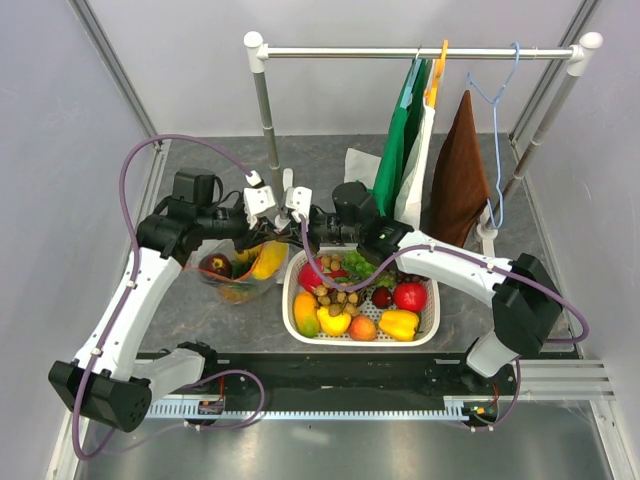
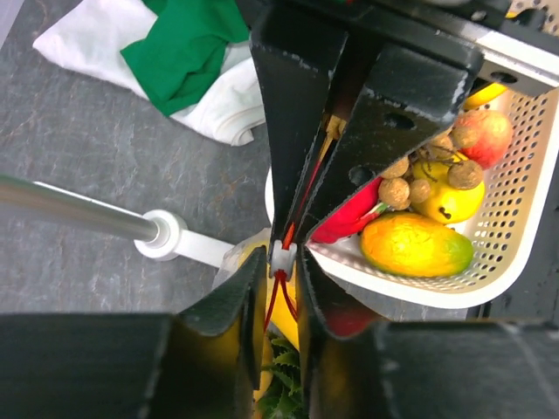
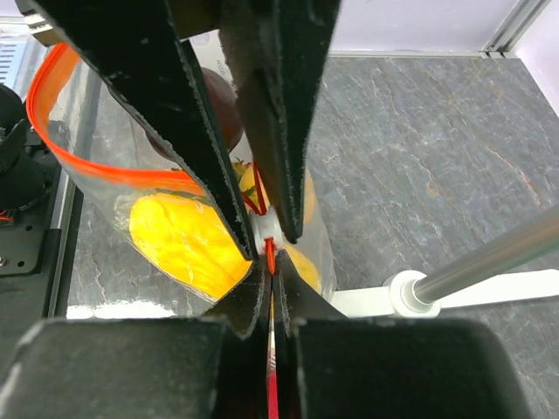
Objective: Place the food in the zip-top bag and seal the zipper
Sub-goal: Zip the zipper food storage bag at the center of the board.
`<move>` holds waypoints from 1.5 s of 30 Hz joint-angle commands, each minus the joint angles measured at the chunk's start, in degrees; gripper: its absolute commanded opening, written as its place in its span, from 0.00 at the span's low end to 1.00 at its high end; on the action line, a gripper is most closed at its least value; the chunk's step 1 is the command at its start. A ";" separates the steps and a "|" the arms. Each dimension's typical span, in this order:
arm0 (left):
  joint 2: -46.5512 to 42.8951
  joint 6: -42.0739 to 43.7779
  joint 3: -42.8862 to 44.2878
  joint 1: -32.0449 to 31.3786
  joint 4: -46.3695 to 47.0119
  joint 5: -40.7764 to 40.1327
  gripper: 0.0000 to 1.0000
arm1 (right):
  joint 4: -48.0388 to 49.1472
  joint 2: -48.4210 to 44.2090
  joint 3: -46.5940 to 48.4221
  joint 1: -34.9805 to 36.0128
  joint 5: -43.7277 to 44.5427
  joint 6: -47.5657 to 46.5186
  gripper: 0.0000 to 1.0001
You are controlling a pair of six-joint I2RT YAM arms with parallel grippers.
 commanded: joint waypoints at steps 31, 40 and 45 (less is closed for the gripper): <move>-3.65 24.94 4.22 24.66 -24.27 -5.49 0.17 | 0.61 -3.59 -2.09 -4.60 1.15 -1.87 0.00; -4.62 28.89 4.93 29.14 -27.08 -9.36 0.16 | 0.87 -3.33 -2.17 -5.39 1.76 -2.48 0.00; -4.44 31.26 4.22 30.73 -27.26 -14.19 0.16 | 0.87 -3.42 -2.35 -5.75 2.03 -2.92 0.00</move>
